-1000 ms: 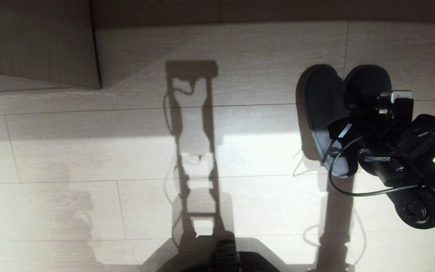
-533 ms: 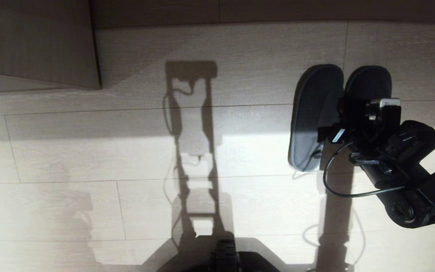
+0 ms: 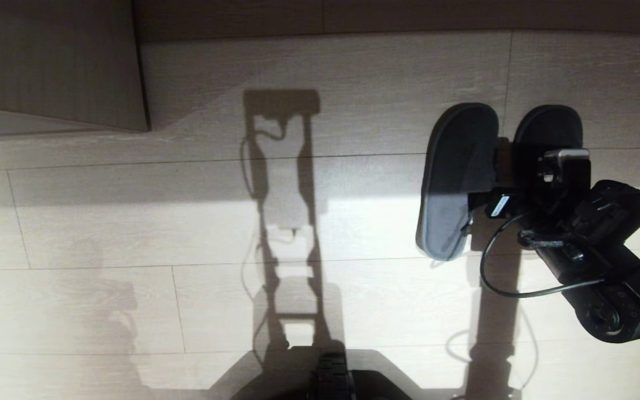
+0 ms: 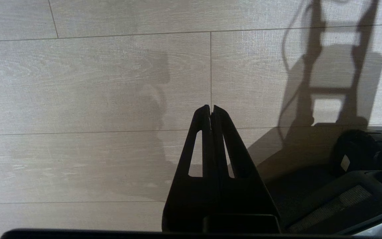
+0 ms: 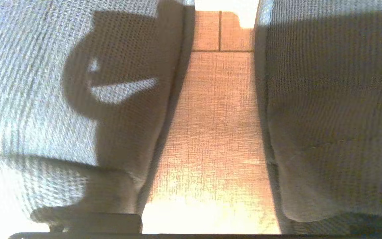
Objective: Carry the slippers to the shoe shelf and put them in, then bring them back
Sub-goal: Place the slippers on the floor
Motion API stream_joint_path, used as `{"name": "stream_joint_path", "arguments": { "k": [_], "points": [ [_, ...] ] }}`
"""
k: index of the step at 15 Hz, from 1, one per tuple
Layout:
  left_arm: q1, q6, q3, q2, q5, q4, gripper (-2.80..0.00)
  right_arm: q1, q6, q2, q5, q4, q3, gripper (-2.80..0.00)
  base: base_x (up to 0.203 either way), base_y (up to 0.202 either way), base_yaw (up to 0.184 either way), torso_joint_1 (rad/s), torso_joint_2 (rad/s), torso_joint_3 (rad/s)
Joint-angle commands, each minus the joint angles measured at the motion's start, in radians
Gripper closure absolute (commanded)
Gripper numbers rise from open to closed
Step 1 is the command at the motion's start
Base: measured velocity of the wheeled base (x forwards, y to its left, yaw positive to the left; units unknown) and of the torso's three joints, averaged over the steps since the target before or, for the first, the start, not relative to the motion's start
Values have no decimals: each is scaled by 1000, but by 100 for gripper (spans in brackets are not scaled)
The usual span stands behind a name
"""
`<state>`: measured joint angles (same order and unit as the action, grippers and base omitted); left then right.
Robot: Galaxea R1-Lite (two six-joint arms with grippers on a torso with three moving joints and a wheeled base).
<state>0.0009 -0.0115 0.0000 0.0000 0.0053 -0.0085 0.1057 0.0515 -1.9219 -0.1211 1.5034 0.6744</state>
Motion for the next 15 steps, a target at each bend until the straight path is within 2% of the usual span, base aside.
{"name": "stream_joint_path", "arguments": {
  "k": [1,15],
  "points": [
    [-1,-1,0,-2,1,-1,0,0,1,50,-2,18,-27,-280,0,0,0,0,0,0],
    [1,-1,0,-2,1,-1,0,4,4,137,29,-23,-193,-280,0,0,0,0,0,0]
  ]
}}
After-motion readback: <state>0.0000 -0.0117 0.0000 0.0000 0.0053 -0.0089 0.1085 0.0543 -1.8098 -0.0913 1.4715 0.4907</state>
